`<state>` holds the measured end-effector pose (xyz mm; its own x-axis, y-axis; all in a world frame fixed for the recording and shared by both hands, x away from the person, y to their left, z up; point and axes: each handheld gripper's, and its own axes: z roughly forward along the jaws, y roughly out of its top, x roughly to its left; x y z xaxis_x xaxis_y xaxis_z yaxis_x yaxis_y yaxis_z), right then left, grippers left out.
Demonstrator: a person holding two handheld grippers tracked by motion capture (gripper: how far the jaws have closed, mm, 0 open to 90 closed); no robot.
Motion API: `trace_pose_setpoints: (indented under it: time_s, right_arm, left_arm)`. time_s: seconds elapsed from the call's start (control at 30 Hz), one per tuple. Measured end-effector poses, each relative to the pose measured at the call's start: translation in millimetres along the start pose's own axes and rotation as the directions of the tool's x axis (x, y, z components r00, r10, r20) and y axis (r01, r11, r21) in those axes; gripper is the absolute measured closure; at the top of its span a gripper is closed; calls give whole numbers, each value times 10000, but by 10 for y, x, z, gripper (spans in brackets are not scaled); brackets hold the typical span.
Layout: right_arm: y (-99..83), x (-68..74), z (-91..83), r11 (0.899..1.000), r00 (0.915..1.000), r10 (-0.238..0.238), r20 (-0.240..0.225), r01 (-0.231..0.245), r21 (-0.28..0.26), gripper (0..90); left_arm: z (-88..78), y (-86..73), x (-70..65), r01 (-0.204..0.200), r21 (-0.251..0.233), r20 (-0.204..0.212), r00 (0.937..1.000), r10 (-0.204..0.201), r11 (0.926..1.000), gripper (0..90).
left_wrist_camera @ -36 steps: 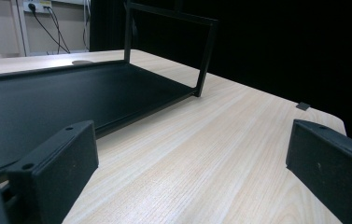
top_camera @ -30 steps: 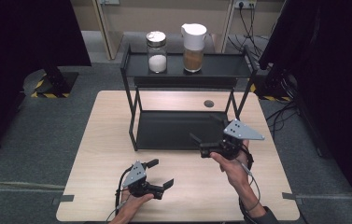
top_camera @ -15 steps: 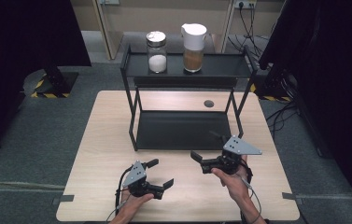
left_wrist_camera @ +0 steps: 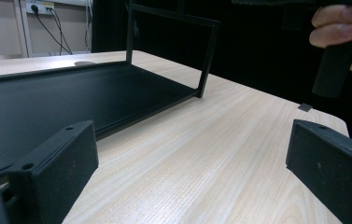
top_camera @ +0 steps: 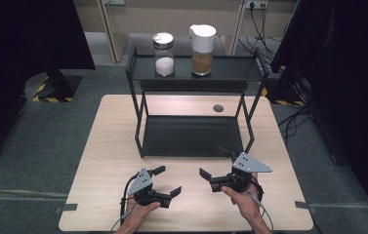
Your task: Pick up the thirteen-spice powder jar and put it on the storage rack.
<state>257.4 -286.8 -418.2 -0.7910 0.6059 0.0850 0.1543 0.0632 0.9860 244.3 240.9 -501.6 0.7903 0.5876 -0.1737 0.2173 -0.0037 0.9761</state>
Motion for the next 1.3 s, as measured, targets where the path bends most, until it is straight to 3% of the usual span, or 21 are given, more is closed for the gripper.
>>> trace_pose_setpoints:
  time_s: [0.37,1.3]
  right_arm:
    - [-207,13,-26,9993,9998,218,-11,-218,289,7]
    - [-466,-11,-56,9957,9978,654,-81,-647,666,7]
  left_arm:
    - [-3,-2,2,23,-28,-1,10000,-23,10000,16]
    - [-27,0,-1,-49,-197,2,10000,49,9998,16]
